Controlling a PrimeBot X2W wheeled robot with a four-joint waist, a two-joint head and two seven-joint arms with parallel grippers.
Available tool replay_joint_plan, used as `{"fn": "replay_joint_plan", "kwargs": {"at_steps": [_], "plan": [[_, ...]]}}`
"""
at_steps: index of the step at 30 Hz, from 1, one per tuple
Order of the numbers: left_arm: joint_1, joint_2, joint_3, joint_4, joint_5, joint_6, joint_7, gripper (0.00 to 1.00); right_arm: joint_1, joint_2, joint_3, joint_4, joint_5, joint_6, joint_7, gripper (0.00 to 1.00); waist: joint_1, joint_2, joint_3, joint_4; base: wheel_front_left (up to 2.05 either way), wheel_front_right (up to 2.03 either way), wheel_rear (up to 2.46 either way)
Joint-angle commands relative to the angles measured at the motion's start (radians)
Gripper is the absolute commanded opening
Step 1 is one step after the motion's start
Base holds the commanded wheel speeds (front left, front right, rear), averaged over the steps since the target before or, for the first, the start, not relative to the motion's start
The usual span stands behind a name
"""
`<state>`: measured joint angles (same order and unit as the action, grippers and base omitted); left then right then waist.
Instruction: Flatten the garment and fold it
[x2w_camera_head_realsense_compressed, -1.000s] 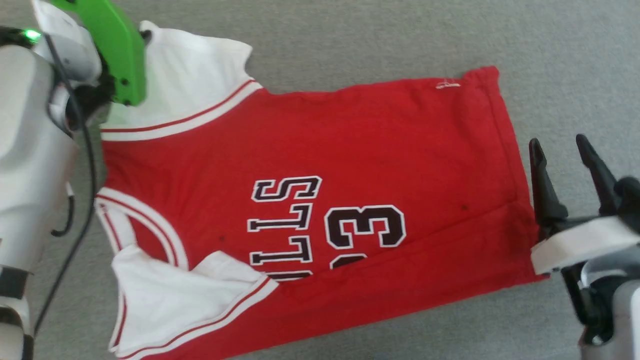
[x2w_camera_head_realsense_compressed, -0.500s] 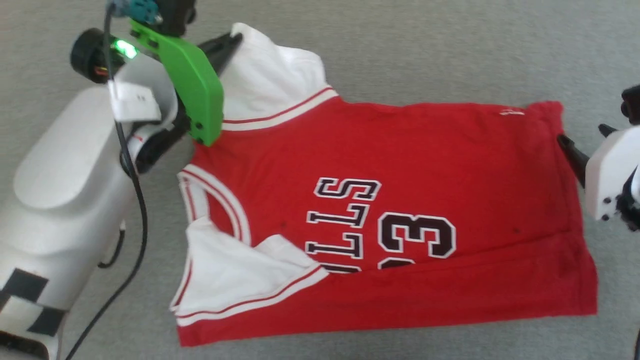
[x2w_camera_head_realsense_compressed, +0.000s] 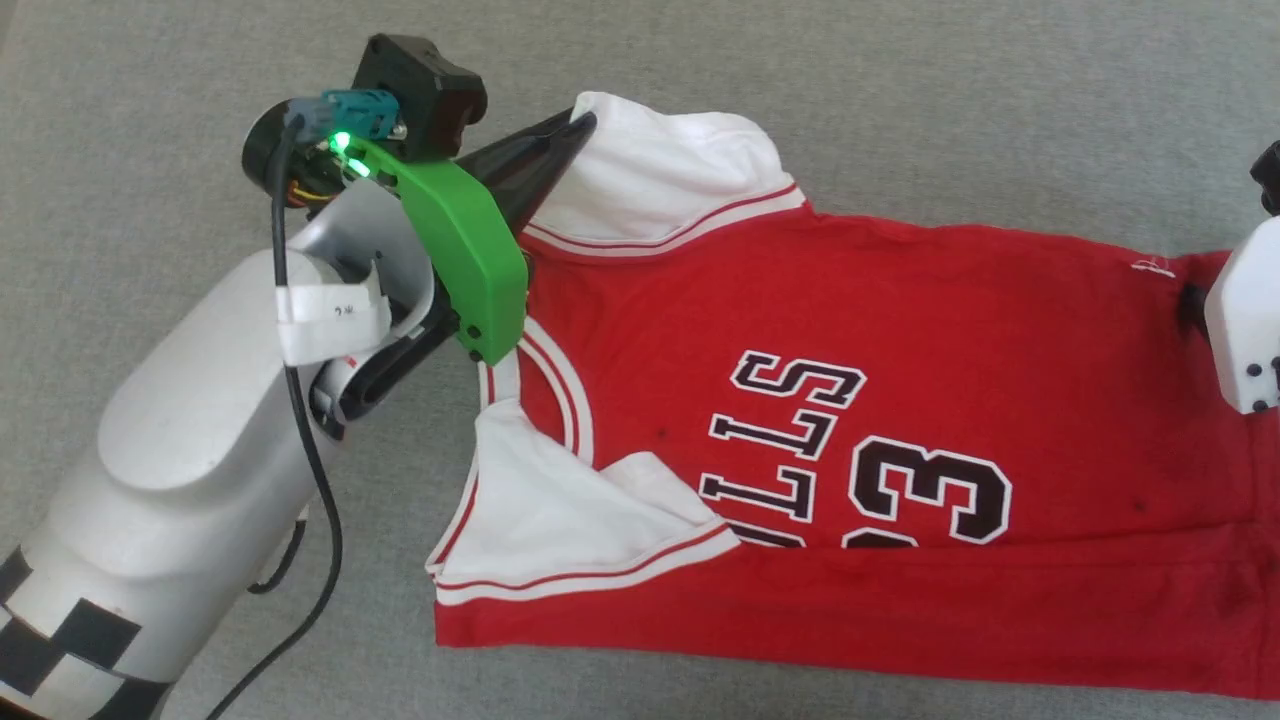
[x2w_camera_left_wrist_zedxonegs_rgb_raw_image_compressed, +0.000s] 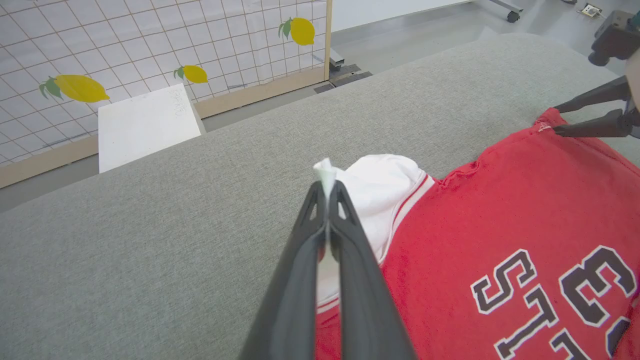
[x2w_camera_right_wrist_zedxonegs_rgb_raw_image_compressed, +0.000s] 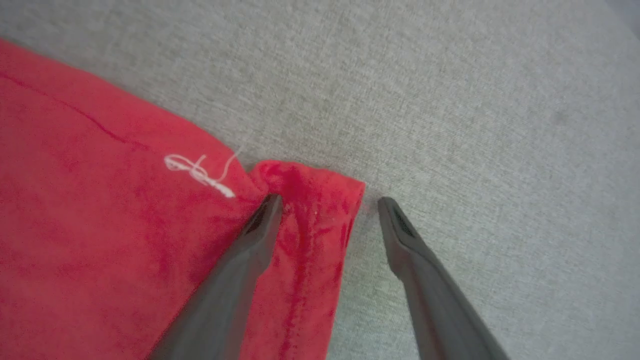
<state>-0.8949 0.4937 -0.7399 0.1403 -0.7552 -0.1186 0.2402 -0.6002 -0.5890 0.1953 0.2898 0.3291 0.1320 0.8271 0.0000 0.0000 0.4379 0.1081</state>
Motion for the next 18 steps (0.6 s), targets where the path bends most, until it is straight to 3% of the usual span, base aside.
{"fn": "replay_joint_plan", "kwargs": {"at_steps": [1,3,12,18], "plan": [[0.021,-0.007,-0.002,-0.005,0.013,0.008,-0.013,0.00,0.008,0.007,0.027,0.030,0.010,-0.001,0.005,0.93,0.0000,0.0000,0.008,0.012,0.00,0.00,0.00],[0.028,-0.011,-0.004,-0.005,0.013,0.009,-0.023,0.00,0.014,0.000,0.046,0.046,0.015,-0.001,-0.011,0.00,0.0000,0.0000,0.009,0.017,0.00,0.00,0.00],[0.122,0.012,0.038,-0.007,-0.026,0.043,-0.101,0.00,0.045,0.036,-0.063,0.078,0.018,-0.001,-0.229,0.00,0.0000,0.0000,-0.080,0.006,0.00,0.00,0.00],[0.267,0.058,0.077,-0.071,-0.079,0.100,-0.141,0.00,0.173,0.079,-0.161,0.017,0.058,-0.001,-0.313,0.00,0.0000,0.0000,-0.193,-0.007,0.00,0.00,0.00]]}}
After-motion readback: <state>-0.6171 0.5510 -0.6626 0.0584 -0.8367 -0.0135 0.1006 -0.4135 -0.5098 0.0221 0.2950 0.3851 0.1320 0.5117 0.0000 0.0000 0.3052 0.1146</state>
